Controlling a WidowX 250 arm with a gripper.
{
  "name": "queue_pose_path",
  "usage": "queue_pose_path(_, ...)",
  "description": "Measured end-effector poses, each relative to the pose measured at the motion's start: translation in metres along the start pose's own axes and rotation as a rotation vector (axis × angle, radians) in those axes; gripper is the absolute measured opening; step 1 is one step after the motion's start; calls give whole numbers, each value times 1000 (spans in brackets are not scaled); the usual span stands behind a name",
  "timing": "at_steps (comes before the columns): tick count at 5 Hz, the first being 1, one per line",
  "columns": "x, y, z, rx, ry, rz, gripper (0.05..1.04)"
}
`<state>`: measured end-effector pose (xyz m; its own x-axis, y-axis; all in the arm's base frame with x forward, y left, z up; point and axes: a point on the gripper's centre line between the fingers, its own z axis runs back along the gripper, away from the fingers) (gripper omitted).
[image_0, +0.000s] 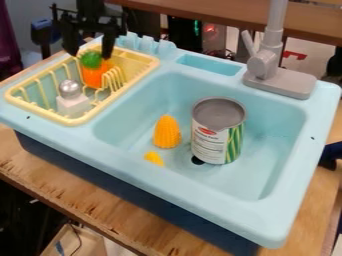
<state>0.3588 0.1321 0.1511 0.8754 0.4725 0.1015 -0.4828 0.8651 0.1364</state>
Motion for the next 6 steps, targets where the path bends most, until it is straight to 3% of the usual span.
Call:
queue_pose_path(1,4,-1,4,-20,-15,16,1006)
queue_pose_path(2,12,-1,15,-30,-49,27,1001)
queue_pose_path(3,6,-10,30,-1,-73,-7,1001)
queue_pose_path(4,-33,-39,65,9,-112,-109,1001)
queue_pose_path(5,-79,-70,71,-3,-112,-271,1001)
queue_pose_path(6,-116,-95,74,-50,-111,-410,1001)
